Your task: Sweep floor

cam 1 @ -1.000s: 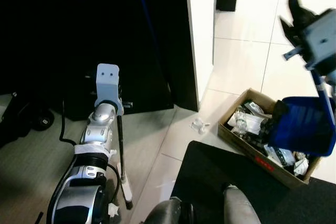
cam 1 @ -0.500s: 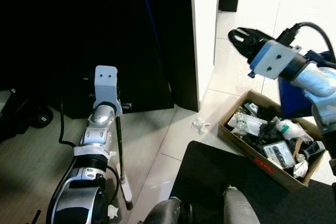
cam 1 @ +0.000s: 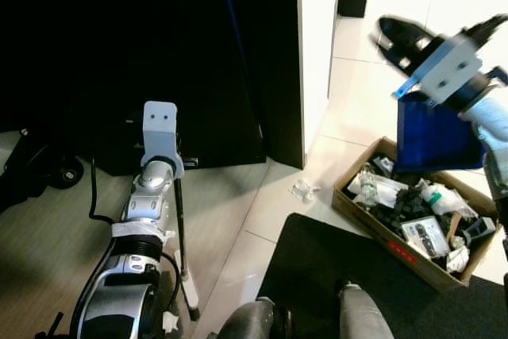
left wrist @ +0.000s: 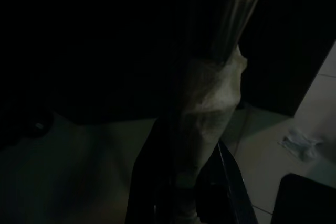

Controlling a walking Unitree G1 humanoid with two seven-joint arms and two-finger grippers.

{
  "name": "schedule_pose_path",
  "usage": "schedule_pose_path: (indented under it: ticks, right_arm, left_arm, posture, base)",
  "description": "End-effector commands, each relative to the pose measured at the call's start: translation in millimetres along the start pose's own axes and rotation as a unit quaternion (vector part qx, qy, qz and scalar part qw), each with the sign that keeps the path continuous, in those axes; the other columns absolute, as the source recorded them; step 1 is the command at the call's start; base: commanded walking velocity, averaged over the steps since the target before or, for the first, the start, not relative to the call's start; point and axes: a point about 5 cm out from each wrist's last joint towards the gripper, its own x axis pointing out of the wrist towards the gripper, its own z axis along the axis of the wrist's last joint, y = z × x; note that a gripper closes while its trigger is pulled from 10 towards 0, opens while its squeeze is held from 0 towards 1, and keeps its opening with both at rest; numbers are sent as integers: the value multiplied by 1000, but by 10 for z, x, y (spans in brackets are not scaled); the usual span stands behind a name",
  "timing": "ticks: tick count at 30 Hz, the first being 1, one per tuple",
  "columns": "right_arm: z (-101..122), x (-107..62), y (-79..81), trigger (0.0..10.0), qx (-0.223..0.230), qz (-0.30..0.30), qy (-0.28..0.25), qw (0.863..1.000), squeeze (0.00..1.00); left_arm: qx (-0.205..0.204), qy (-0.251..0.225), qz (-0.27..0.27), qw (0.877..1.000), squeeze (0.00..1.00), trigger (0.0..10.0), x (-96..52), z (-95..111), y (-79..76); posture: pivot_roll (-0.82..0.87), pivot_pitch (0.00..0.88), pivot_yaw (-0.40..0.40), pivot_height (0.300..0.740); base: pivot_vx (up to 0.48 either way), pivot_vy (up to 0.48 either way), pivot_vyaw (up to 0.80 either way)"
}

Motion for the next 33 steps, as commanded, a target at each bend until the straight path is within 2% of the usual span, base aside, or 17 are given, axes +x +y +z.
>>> schedule_pose_path:
  ticks: [1, 4, 5, 6, 11, 13, 16, 19, 24, 25, 30, 32, 33]
  right_arm:
    - [287, 104, -80, 10000, 41, -45, -62, 996, 0]
    - [447, 145, -63, 10000, 110, -77, -94, 986, 0]
    - [447, 145, -63, 10000, 110, -77, -94, 986, 0]
    - [507, 161, 5, 10000, 156, -85, -107, 978, 0]
    - [523, 168, 127, 10000, 195, -88, -109, 971, 0]
    - [478, 156, 254, 10000, 225, -93, -98, 965, 0]
    - [343, 105, 450, 10000, 255, -96, -65, 960, 0]
    - [280, 68, 526, 10000, 271, -99, -46, 956, 0]
    - [89, -155, 893, 10000, 334, -94, 38, 937, 0]
    - [75, -182, 927, 10000, 342, -93, 46, 934, 0]
    - [-101, -351, 1149, 10000, 322, -70, 105, 938, 0]
    - [-140, -388, 1188, 10000, 318, -66, 117, 938, 0]
    - [-237, -492, 1288, 10000, 292, -50, 144, 944, 0]
  left_arm:
    - [5, 5, -3, 1000, 0, 10000, -26, -43, -53]
    - [-18, 6, -9, 1000, 0, 10000, -38, -45, -114]
    - [-18, 6, -9, 1000, 0, 10000, -38, -45, -114]
    - [-38, -4, -2, 999, 0, 10000, -46, -28, -125]
    - [-62, -19, 14, 998, 0, 10000, -44, 11, -97]
    - [-73, -15, 12, 997, 0, 10000, -40, 20, -90]
    - [-65, -8, 14, 998, 0, 10000, -41, 24, -77]
    - [-65, -6, 15, 998, 0, 10000, -46, 22, -74]
    - [-102, -4, 0, 995, 0, 10000, -106, -16, -74]
    - [-111, -3, 1, 994, 0, 10000, -113, -24, -74]
    - [-165, 10, 6, 986, 0, 10000, -145, -57, -116]
    - [-176, 10, 3, 984, 0, 10000, -154, -55, -134]
    - [-186, 1, -9, 983, 0, 10000, -185, -48, -178]
  posture:
    - [-165, 93, 134, 740]
    - [-162, 92, 137, 740]
    - [-162, 92, 137, 740]
    - [-161, 88, 137, 740]
    - [-160, 86, 137, 740]
    - [-153, 84, 135, 740]
    - [-144, 85, 133, 740]
    - [-140, 86, 132, 740]
    - [-125, 90, 127, 740]
    - [-125, 90, 127, 740]
    - [-119, 97, 115, 740]
    - [-119, 97, 115, 740]
    - [-114, 101, 110, 740]
  base:
    - [0, 0, 0]
    - [0, 0, 0]
    - [0, 0, 0]
    - [0, 0, 0]
    - [0, 0, 0]
    - [0, 0, 0]
    - [0, 0, 0]
    - [0, 0, 0]
    - [0, 0, 0]
    - [0, 0, 0]
    - [0, 0, 0]
    - [0, 0, 0]
    - [0, 0, 0]
